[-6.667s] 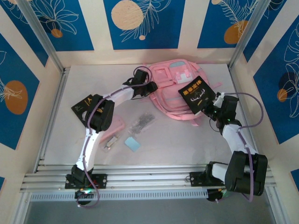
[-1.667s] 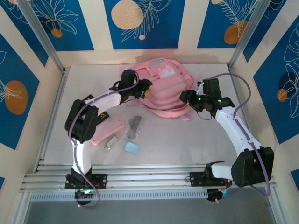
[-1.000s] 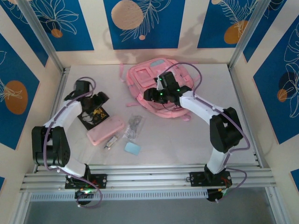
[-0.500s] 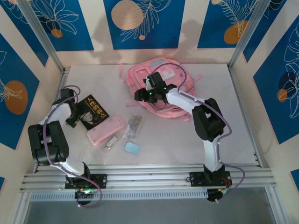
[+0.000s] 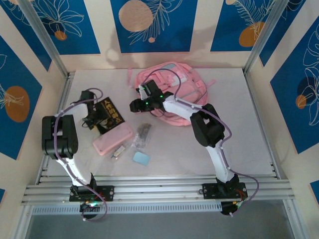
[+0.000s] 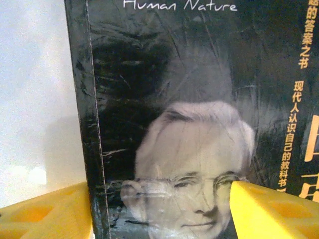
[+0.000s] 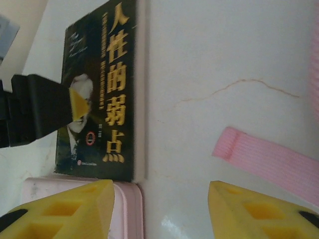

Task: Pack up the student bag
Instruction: Move the book to the middle-left of the table, then pick up the book from the middle-left of the table.

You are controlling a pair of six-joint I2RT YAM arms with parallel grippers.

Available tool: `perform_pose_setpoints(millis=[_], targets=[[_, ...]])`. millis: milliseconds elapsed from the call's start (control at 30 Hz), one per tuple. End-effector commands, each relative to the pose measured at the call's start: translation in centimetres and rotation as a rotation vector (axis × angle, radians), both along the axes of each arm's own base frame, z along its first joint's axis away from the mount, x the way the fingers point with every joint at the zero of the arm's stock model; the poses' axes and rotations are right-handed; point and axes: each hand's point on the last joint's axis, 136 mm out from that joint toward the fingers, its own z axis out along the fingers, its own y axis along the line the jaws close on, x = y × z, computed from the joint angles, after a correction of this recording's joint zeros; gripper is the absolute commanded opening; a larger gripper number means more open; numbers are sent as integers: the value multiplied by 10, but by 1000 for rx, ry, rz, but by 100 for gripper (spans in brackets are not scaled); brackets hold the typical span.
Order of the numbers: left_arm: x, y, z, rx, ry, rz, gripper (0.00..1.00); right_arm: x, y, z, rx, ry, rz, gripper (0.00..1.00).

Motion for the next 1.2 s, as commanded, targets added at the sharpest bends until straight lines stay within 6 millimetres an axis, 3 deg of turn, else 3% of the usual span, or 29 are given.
perform_pose_setpoints(millis=[0,233,533,767,1167], targets=[[12,-41,-8,-59,10,-132,68,1,7,-10,-42,-30,59,53],[27,-76,-12,-105,5,-168,67,15,4,-41,-126,-7,35,52],[20,-89,-17,-150,11,-154,67,20,26,-69,-149,25,45,49],[22,-93,-19,-171,10,-143,68,2,54,-53,-65,45,130,44],[22,-94,-18,-182,7,-141,68,-13,61,-33,17,103,179,35]])
